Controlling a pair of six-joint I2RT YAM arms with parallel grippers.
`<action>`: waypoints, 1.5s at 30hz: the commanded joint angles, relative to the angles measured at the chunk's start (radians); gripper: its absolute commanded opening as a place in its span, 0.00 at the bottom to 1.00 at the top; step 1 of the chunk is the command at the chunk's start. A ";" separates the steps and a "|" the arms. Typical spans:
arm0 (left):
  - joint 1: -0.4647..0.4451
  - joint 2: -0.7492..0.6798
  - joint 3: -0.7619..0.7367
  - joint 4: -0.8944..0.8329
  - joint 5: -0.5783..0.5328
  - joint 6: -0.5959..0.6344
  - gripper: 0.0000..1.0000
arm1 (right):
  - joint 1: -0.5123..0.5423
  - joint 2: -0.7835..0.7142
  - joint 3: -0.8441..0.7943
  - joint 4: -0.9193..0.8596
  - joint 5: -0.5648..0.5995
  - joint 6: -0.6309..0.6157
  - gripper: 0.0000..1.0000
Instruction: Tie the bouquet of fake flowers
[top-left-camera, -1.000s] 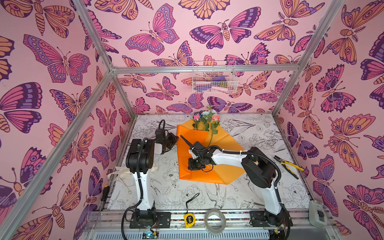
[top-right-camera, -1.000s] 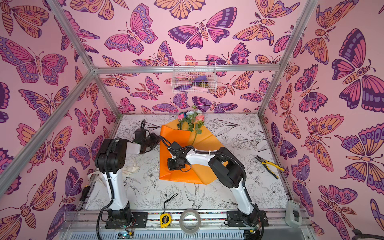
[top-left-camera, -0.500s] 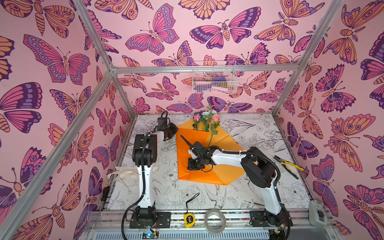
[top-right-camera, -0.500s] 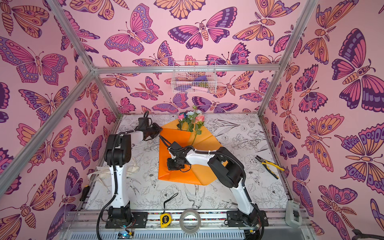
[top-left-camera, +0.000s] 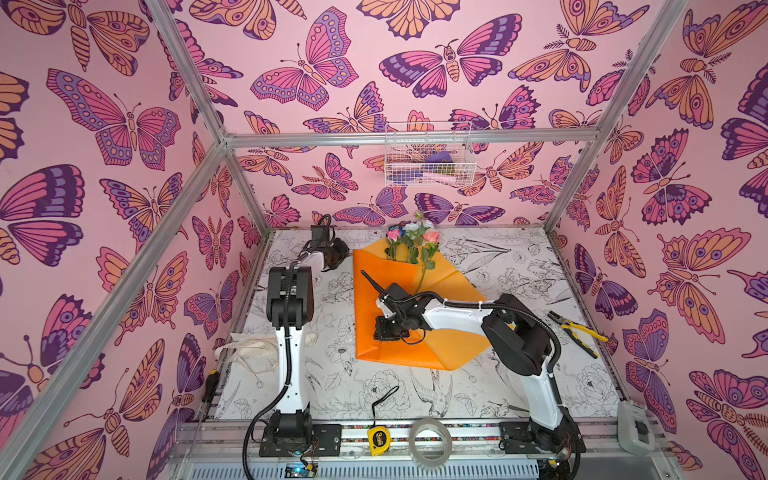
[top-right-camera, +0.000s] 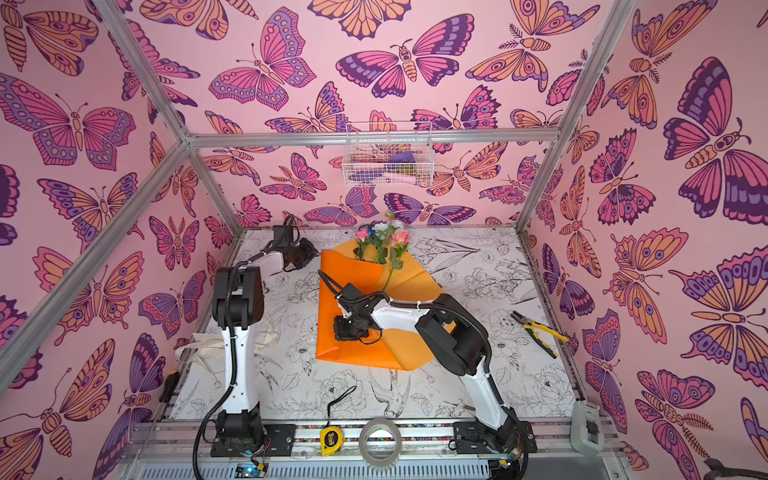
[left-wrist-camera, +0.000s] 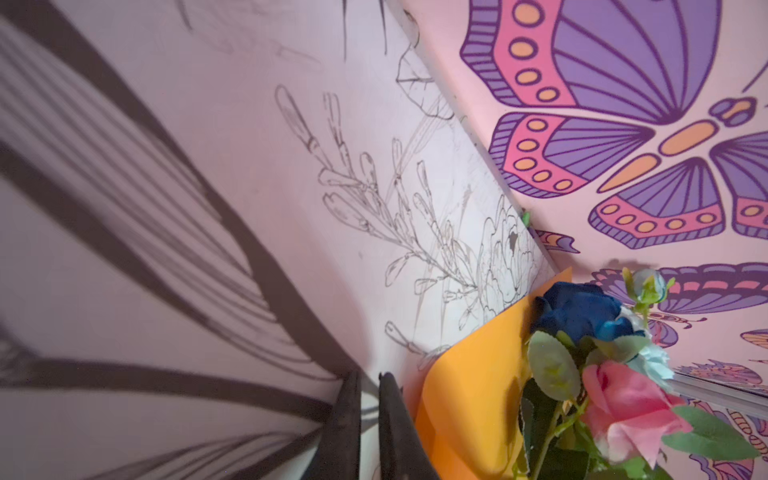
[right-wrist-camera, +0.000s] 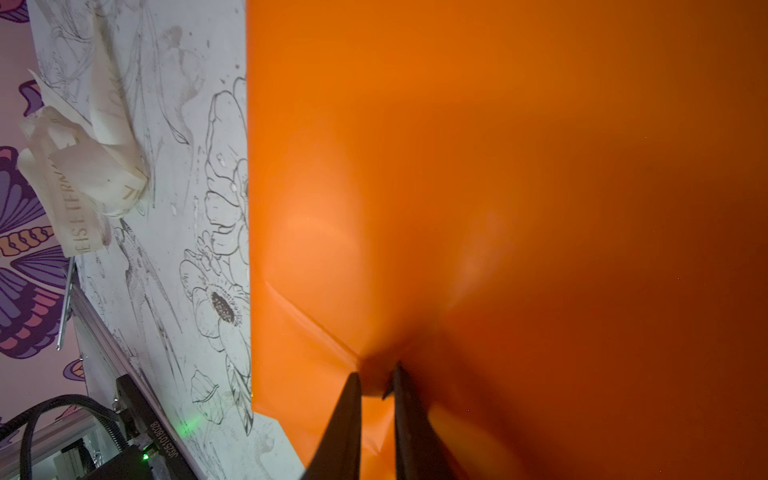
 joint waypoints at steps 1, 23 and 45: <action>0.007 -0.198 -0.160 -0.010 -0.008 0.066 0.15 | 0.005 0.001 0.023 -0.090 0.036 -0.021 0.23; -0.201 -1.005 -1.169 0.056 -0.059 0.080 0.27 | -0.008 -0.457 -0.310 -0.113 0.204 0.050 0.38; -0.406 -0.935 -1.199 0.032 -0.067 0.049 0.22 | 0.014 -0.923 -0.821 -0.121 0.234 0.387 0.44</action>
